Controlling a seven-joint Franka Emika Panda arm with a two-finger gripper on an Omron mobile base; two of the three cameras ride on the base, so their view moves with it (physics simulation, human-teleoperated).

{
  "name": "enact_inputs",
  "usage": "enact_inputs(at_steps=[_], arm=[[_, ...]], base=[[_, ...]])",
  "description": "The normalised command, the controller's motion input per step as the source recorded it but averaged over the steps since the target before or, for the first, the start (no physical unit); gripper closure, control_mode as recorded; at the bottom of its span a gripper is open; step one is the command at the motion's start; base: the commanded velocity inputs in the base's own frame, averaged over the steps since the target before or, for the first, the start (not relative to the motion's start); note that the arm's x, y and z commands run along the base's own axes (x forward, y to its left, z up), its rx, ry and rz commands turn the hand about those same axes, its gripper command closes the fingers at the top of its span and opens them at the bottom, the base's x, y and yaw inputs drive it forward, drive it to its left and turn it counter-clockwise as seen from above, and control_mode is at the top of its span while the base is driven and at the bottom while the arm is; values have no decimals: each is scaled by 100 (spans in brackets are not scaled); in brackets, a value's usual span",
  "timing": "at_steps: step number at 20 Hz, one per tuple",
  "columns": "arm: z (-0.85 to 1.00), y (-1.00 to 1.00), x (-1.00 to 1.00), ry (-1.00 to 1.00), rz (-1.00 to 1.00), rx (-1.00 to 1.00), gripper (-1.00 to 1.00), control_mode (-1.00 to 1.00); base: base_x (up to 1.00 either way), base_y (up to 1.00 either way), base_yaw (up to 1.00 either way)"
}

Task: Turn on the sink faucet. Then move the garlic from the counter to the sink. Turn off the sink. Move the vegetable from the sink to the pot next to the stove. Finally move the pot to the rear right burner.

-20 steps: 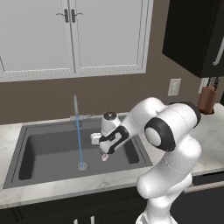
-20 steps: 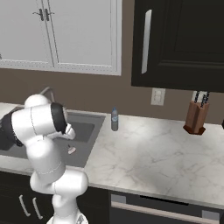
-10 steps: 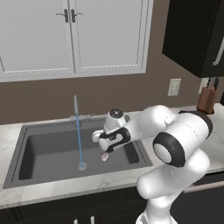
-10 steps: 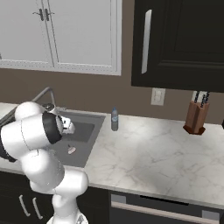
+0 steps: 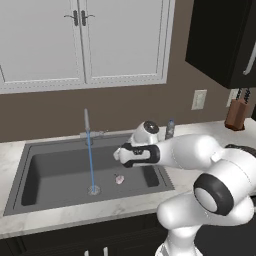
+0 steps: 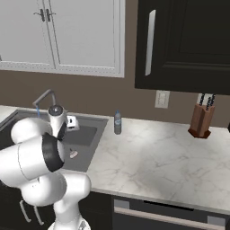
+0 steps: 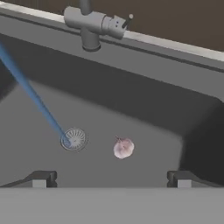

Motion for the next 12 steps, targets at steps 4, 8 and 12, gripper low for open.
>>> enact_inputs(at_steps=[4,8,12], arm=[[42,-10,-9,-16,24,0,-100,-100],[7,0,-25,-8,15,0,-100,-100],[2,0,0,-11,18,0,-100,-100]], base=[[0,0,0],[0,0,0],[0,0,0]])
